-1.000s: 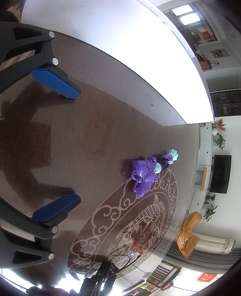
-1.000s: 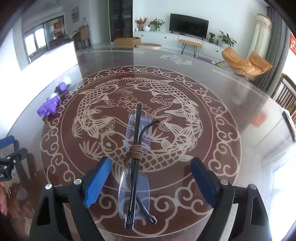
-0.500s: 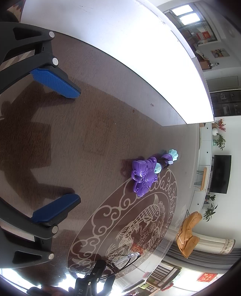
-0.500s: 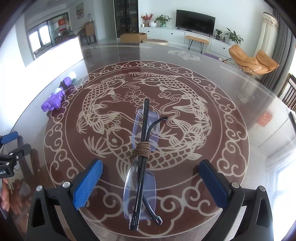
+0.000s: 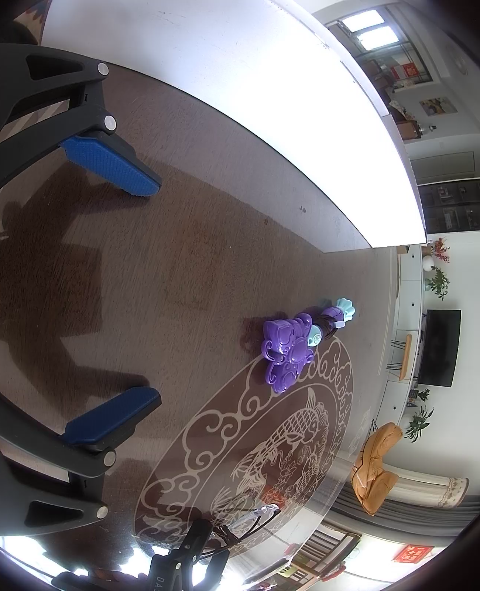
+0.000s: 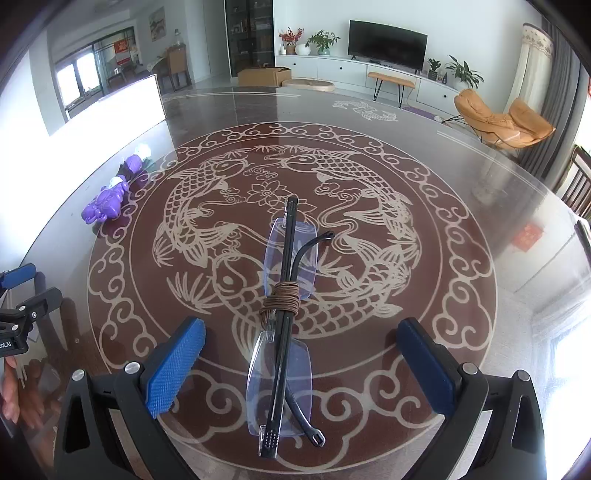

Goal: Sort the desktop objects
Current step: 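Lift the glasses with the right tool while the left tool grasps the purple toy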

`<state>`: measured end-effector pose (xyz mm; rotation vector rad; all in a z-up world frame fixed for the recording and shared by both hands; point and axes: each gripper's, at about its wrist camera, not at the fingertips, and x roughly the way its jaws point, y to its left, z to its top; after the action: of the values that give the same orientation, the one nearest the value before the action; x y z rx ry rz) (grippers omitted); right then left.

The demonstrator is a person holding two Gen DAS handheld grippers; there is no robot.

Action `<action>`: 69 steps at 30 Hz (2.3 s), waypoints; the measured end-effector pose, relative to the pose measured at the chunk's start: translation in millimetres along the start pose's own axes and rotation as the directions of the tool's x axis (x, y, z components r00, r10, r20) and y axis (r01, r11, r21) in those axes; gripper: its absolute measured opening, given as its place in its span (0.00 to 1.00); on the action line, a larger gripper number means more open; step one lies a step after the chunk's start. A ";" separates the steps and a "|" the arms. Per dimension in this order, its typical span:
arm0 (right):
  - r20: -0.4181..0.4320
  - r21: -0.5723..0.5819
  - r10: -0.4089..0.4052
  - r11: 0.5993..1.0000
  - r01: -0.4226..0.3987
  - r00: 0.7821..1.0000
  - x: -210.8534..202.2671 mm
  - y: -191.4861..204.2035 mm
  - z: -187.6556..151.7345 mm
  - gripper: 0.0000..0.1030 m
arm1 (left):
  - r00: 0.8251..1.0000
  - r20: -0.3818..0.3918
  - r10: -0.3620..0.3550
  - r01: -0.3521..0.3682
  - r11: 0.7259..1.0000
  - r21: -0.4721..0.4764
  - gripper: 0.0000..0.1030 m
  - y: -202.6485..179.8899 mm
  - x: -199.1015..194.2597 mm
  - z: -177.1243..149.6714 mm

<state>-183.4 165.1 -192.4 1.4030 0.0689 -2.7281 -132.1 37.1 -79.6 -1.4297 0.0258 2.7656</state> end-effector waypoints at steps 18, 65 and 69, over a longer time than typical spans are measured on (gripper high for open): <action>0.000 -0.001 -0.001 1.000 0.001 1.000 -1.0 -0.9 -0.9 1.00 | 1.000 0.000 -0.001 0.001 1.000 0.000 1.00 0.2 0.3 -0.5; 0.000 0.000 -0.001 1.000 0.001 1.000 -1.1 -0.9 -1.3 1.00 | 0.981 0.005 -0.194 0.193 0.972 -0.137 1.00 31.7 -8.5 3.5; 0.000 0.000 -0.001 1.000 0.001 1.000 -1.1 -0.6 -1.2 1.00 | 0.953 0.028 -0.303 0.301 0.927 -0.223 1.00 40.5 -8.8 9.1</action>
<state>-181.9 165.8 -192.2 1.4033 0.0701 -2.7286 -135.7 -3.3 -67.2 -1.3504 -0.4819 2.5713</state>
